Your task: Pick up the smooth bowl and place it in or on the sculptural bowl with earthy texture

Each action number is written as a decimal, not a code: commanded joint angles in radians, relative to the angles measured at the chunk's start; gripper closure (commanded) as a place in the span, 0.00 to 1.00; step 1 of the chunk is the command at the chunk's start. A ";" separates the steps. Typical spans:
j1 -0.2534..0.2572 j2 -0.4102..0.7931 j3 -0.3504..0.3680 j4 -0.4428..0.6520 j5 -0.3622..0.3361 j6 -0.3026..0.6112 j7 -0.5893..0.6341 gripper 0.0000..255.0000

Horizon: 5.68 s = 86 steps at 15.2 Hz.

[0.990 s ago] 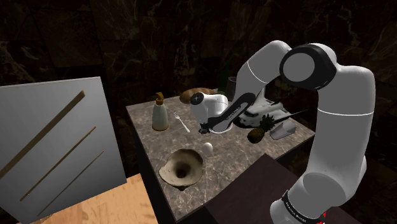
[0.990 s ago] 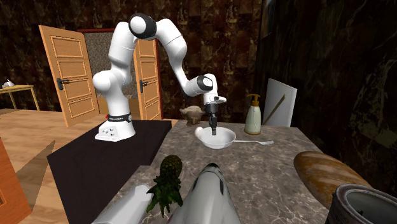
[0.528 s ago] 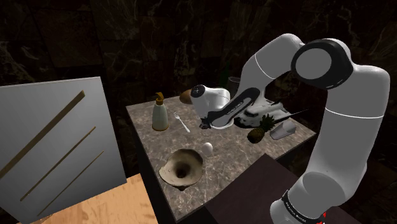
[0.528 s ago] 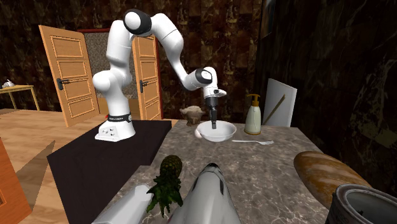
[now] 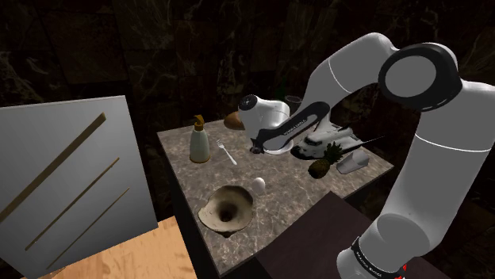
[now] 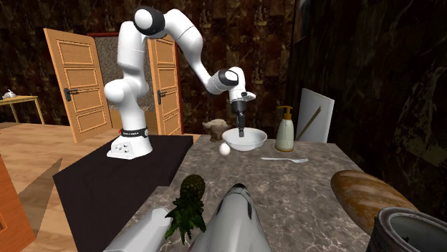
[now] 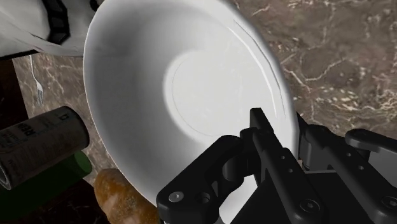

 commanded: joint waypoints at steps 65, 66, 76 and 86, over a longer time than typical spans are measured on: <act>0.442 0.085 0.384 0.196 0.241 -0.469 0.518 1.00; 0.442 0.085 0.384 0.196 0.241 -0.469 0.518 1.00; 0.442 0.085 0.384 0.196 0.241 -0.469 0.518 0.00; 0.470 0.071 0.407 0.295 0.279 -0.581 0.496 0.00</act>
